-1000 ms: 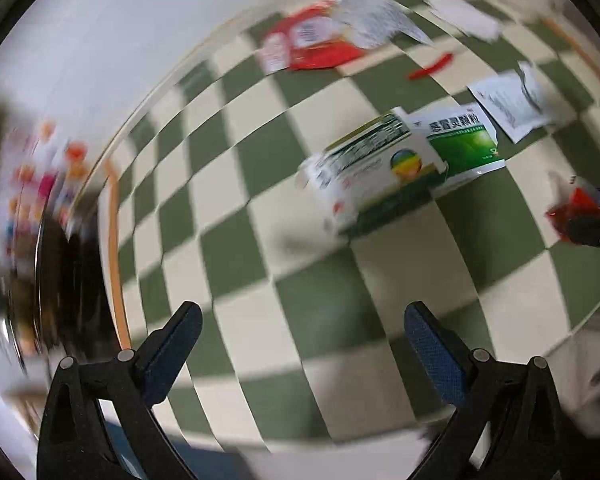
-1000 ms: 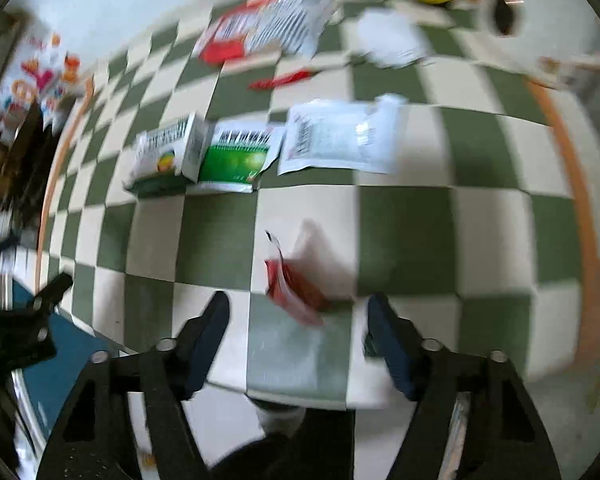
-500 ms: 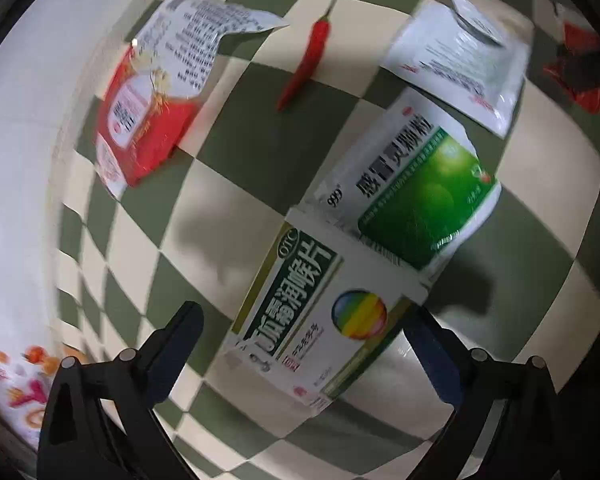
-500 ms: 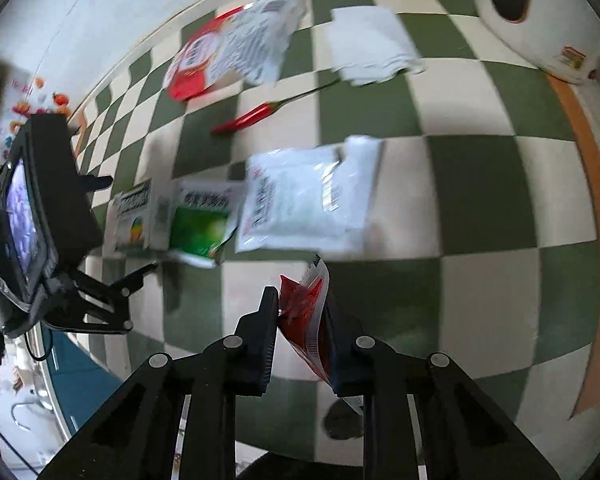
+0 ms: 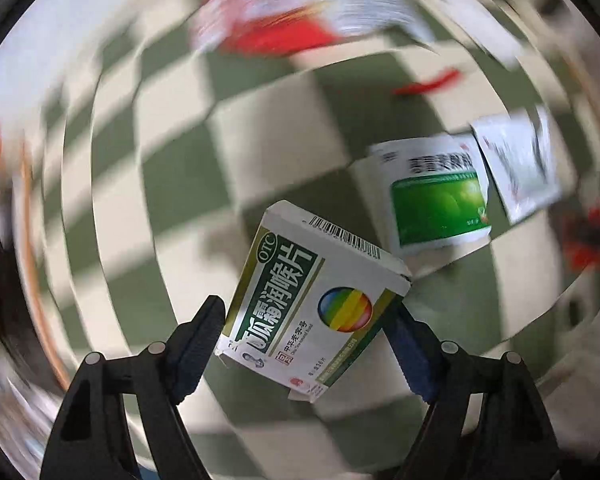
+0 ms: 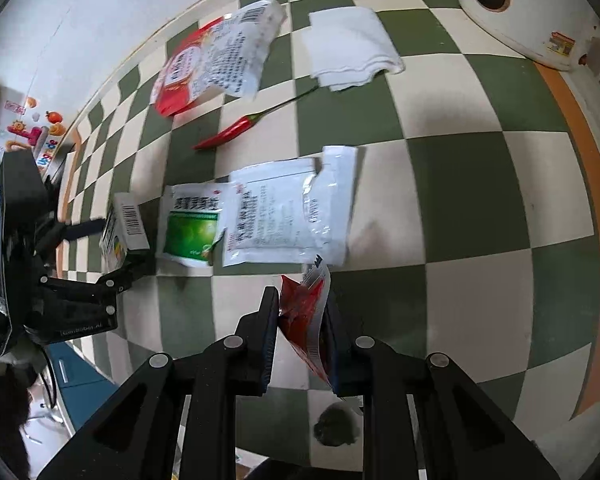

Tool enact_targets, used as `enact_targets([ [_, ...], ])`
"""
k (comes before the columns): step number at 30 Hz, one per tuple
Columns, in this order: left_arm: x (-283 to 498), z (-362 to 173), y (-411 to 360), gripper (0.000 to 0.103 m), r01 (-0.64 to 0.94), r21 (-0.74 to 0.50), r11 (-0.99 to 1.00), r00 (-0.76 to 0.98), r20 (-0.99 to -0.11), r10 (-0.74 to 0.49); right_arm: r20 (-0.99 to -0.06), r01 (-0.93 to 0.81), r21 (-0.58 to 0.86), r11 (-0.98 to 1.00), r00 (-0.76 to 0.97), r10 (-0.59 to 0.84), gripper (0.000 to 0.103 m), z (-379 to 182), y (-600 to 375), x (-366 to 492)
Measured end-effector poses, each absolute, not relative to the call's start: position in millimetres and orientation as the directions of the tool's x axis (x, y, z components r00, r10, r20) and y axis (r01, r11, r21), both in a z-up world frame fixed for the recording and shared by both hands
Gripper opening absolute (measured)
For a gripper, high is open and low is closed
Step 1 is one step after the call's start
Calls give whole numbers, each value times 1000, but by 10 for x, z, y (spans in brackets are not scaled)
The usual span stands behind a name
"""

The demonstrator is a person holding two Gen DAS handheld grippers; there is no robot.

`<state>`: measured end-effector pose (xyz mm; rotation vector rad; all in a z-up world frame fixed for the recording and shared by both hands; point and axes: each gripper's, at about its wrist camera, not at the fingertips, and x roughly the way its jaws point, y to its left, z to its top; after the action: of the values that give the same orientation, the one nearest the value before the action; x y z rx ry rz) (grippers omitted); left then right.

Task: Collect trash
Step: 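Carry the medicine box and red wrapper down and drop them into the bin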

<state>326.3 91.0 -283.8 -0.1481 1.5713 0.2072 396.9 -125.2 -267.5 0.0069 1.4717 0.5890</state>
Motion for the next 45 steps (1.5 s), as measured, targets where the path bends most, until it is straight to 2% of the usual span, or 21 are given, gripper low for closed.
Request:
enact_targets([
  [1,3152,-2808,1018,78,-331,-25,943,-5,-1000,-28,-925,-372,359,856,-16,381,21,-2657,-1226,3943],
  [4,2877,-2767,1223,78,-516,-139,845,42,-990,-137,-915,-383,383,840,-30,403,21,-2612,-1145,3864],
  [9,2475,-2650,1311,77,-617,-125,777,106,-992,-75,-907,-424,393,816,-30,421,21,-2510,-989,3705],
  [13,2174,-2383,1239,76,-595,-47,803,157,-986,58,-903,-456,384,803,-6,429,21,-2385,-926,3515],
  [19,1877,-1979,1112,75,-526,6,851,302,-933,193,-895,-475,369,799,51,443,21,-2124,-982,3066],
  [28,1002,-1548,633,74,-437,48,898,494,-822,284,-879,-432,316,844,201,432,20,-1668,-1358,1964],
  [32,474,-1532,453,74,-415,31,909,521,-812,265,-881,-388,294,874,244,405,20,-1641,-1567,1268],
  [39,-173,-2065,191,74,-368,1,930,445,-878,177,-921,-329,264,907,194,339,20,-2077,-1802,264],
  [45,-378,-3268,125,74,-404,-106,909,244,-970,-5,-962,-311,228,922,76,263,20,-2937,-1886,-213],
])
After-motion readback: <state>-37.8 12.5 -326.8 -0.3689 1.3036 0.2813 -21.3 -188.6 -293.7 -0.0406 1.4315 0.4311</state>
